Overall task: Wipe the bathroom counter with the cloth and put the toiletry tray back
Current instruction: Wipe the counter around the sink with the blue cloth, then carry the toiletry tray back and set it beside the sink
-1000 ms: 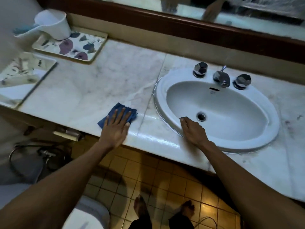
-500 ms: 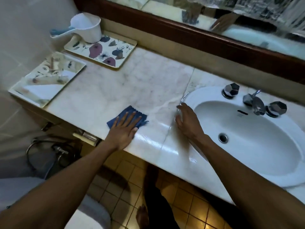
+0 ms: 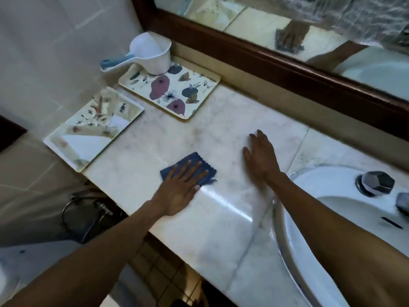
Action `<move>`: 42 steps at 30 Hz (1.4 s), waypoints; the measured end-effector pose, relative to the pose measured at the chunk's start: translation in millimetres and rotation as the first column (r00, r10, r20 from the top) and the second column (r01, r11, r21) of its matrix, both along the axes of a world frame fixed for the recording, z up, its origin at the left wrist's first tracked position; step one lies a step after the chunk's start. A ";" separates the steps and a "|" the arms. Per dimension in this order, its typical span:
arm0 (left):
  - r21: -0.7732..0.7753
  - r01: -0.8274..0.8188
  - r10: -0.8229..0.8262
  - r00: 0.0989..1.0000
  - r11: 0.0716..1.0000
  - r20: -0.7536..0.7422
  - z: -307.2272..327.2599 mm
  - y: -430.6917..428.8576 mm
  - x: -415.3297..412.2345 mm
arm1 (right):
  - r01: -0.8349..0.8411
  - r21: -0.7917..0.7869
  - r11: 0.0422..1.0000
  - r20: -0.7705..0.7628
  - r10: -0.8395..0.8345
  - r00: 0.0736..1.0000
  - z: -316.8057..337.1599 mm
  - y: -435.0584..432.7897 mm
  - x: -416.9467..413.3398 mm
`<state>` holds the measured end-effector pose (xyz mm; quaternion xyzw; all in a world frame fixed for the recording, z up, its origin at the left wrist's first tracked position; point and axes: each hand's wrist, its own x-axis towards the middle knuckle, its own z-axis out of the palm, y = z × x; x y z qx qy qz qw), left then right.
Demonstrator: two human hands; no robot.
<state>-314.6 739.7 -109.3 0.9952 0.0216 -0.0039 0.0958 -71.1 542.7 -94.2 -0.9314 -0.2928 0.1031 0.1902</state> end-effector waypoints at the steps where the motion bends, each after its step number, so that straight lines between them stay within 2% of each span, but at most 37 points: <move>1: 0.004 -0.137 0.137 0.991 0.991 -0.006 -1.0 18.7 12.8 | 0.007 -0.011 1.000 0.000 -0.007 1.000 -0.8 4.6 3.6; 3: -0.013 -0.336 0.335 0.941 0.942 -0.038 0.9 39.6 46.7 | 0.025 -0.021 0.999 0.019 -0.024 1.000 -4.0 10.2 2.8; 8: -0.077 -0.492 0.491 0.871 0.867 -0.039 -2.1 -7.8 125.5 | 0.090 -0.009 0.996 0.146 -0.088 0.985 -21.0 13.0 -6.5; 10: -0.104 -0.445 0.446 0.895 0.889 -0.014 -5.2 -44.5 127.3 | 0.112 0.001 0.994 0.146 -0.111 0.983 -21.8 14.0 -5.9; 12: -0.088 -0.310 0.314 0.949 0.947 0.034 -6.0 -63.7 113.7 | 0.111 0.001 0.994 0.160 -0.110 0.981 -22.9 13.1 -5.7; 14: -0.066 -0.170 0.174 0.983 0.983 0.061 -4.7 -50.8 106.7 | 0.112 0.013 0.994 0.154 -0.113 0.982 -22.2 13.9 -4.3; 16: -0.004 -0.098 0.098 0.993 0.995 0.068 -6.8 -28.1 113.1 | 0.124 0.017 0.992 0.163 -0.125 0.979 -22.9 13.9 -4.5; 21: -0.019 -0.236 0.236 0.972 0.971 -0.006 -11.1 -5.5 171.2 | 0.135 0.021 0.991 0.190 -0.136 0.972 -23.5 13.6 -5.8; 25: -0.110 -0.254 0.239 0.962 0.961 -0.129 1.7 -3.7 193.5 | 0.123 0.024 0.992 0.182 -0.125 0.975 -20.8 13.1 -3.2; 27: -0.243 -0.239 0.197 0.962 0.940 -0.188 22.4 2.8 190.7 | 0.111 0.026 0.993 0.155 -0.114 0.981 -17.7 13.9 -3.4; 30: -0.492 -0.251 0.236 0.967 0.834 -0.094 62.2 24.1 158.2 | 0.183 0.113 0.977 0.044 -0.189 0.981 -4.2 22.2 -6.7; 32: -0.557 -0.323 0.354 0.933 0.765 -0.056 83.3 49.3 121.7 | 0.219 0.227 0.949 0.034 -0.233 0.972 14.7 39.0 -11.1; 35: -0.531 -0.474 0.538 0.842 0.702 -0.040 97.5 97.9 64.7 | 0.107 0.346 0.932 0.090 -0.147 0.985 45.2 84.5 -25.9; 39: -0.480 -0.609 0.695 0.719 0.631 0.000 103.1 169.8 0.6 | -0.074 0.389 0.918 0.115 0.031 0.993 69.7 177.2 -54.8; 42: -0.440 -0.706 0.785 0.619 0.555 -0.001 103.1 216.8 -42.4 | -0.204 0.346 0.916 0.079 0.189 0.979 80.4 248.9 -76.2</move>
